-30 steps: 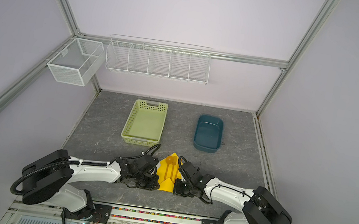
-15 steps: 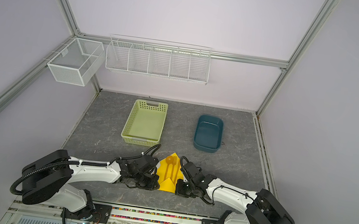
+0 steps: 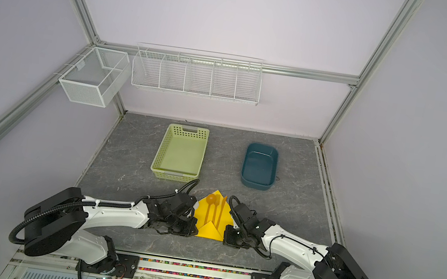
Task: Place the utensils on the paper napkin and roll it up
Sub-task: 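Lift the right gripper away from the napkin while the left gripper keeps holding the fold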
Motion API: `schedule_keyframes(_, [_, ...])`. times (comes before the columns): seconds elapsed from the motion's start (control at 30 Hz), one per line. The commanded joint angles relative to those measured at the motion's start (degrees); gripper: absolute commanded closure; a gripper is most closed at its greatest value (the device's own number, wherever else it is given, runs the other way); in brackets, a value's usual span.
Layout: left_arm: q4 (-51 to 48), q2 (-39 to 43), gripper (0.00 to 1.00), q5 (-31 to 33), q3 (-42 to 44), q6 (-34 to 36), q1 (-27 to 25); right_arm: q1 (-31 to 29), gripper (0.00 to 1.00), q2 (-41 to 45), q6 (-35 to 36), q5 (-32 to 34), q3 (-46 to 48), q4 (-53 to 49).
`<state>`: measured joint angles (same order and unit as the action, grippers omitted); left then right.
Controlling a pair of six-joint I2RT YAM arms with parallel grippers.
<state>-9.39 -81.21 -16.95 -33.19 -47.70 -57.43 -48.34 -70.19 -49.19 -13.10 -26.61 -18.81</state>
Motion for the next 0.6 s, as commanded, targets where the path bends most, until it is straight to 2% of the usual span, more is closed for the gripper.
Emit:
schedule_keyframes(0.0, [-0.5, 3.2, 0.93, -0.7, -1.8, 1.1, -0.1, 0.6, 0.94, -0.5, 0.6, 2.1, 0.3, -4.8])
schedule_keyframes(0.17, [1.6, 2.2, 0.91, -4.9, -4.4, 2.0, -0.1, 0.9, 0.94, -0.6, 0.6, 1.8, 0.5, -4.3])
schedule_keyframes(0.33, [4.4, -3.4, 0.92, -7.6, -7.5, 2.2, -0.2, 1.0, 0.93, 0.4, 0.9, 1.7, -0.1, -5.3])
schedule_keyframes(0.57, [3.5, -8.3, 0.94, -5.0, -9.6, 2.4, -0.4, 0.9, 0.87, 2.4, 0.9, 1.8, -0.8, -6.5])
